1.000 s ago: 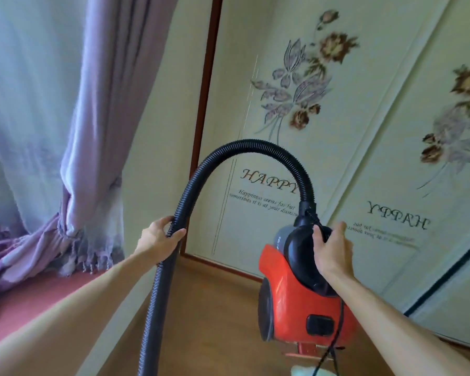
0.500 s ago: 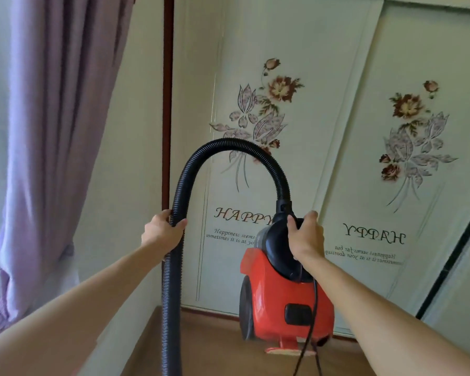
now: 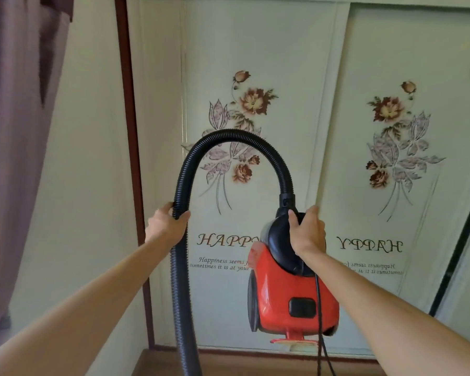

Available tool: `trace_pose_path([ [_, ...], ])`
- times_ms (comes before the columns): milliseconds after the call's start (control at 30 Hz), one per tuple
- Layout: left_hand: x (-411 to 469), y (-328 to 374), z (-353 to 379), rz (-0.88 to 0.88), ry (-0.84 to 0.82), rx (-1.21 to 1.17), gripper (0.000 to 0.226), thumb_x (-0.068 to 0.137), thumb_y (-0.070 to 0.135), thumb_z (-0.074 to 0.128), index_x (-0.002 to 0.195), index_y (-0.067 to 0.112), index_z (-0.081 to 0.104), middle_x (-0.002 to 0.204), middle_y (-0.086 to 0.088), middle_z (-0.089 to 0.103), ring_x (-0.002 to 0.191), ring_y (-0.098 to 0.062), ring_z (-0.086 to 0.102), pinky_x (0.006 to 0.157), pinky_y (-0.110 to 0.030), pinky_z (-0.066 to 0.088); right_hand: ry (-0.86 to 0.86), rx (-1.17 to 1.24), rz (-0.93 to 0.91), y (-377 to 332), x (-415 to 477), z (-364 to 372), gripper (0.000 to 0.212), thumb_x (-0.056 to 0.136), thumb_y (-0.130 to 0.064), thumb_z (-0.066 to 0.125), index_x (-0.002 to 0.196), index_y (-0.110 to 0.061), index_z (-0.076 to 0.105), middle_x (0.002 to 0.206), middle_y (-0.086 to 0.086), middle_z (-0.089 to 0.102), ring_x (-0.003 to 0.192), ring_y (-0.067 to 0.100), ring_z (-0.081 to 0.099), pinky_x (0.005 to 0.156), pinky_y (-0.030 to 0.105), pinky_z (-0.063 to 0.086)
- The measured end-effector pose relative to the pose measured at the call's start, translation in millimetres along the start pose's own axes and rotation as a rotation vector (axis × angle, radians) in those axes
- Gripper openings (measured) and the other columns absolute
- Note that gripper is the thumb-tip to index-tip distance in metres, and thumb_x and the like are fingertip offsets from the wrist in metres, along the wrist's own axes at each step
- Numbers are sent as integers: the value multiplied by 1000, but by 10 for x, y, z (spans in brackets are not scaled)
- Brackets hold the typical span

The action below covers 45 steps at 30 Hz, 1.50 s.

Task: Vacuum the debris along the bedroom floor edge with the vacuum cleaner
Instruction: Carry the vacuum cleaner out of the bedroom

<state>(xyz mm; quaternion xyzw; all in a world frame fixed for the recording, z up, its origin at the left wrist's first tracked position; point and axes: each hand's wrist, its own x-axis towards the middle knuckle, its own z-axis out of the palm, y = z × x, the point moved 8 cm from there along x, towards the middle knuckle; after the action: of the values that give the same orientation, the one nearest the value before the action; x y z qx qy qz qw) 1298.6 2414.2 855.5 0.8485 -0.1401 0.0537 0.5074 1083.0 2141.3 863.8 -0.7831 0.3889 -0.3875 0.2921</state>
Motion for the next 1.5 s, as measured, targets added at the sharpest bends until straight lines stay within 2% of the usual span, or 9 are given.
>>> trace_pose_path([
  [133,206,122,292,48,-43,-34,50,94,38,60,139,25,46,79,3,57,67,-17,61,54,-28,52,49,-9,25,79,276,-49,50,101,-39,46,129,1,36,105,22,60,97,43,63,65,43,50],
  [267,506,334,686,84,-110,-74,51,94,38,61,140,24,45,91,-3,62,70,-19,63,56,-31,54,108,-4,52,222,542,-115,40,101,-38,46,116,-2,39,100,21,58,93,43,62,64,42,48],
  [500,1178,870,1530,193,-203,-103,52,92,40,63,139,23,48,97,-7,60,80,-29,62,73,-42,59,254,-63,85,472,1189,-237,35,101,-38,46,107,-4,39,76,7,51,76,35,60,58,41,49],
  [700,1560,1247,2396,283,-346,-94,59,92,45,61,143,22,44,126,-14,60,105,-36,61,89,-44,53,435,-130,145,722,1645,-400,37,101,-37,47,110,-3,39,71,8,52,68,35,58,54,41,48],
  [833,1530,1562,2944,395,-457,-107,55,93,44,60,140,19,46,124,-13,61,104,-34,61,88,-43,53,538,-139,192,908,1752,-616,34,101,-35,47,109,-2,39,70,8,52,66,34,60,55,46,53],
  [967,1447,1796,3431,452,-562,-159,56,93,46,59,141,21,45,125,-11,61,101,-31,62,83,-47,56,623,-166,248,1159,1811,-875,32,101,-33,48,107,-2,41,71,4,48,62,25,54,55,39,47],
  [1200,1309,2183,4289,500,-696,-238,56,92,48,59,141,23,46,123,-11,63,97,-31,64,80,-49,58,741,-256,285,1620,1977,-1263,35,101,-34,48,110,-2,41,90,21,63,80,40,63,65,48,54],
  [1333,1171,2470,4897,547,-756,-233,55,93,46,59,140,23,46,123,-11,62,91,-29,64,79,-48,58,768,-264,368,1986,2199,-1485,39,101,-37,47,116,-2,41,98,20,63,87,39,64,72,52,56],
  [1500,807,3045,5817,619,-858,-244,56,94,44,57,143,19,43,126,-12,61,98,-32,64,84,-44,56,842,-247,445,2504,2520,-1888,30,101,-35,46,106,-6,39,81,5,52,79,33,59,70,49,55],
])
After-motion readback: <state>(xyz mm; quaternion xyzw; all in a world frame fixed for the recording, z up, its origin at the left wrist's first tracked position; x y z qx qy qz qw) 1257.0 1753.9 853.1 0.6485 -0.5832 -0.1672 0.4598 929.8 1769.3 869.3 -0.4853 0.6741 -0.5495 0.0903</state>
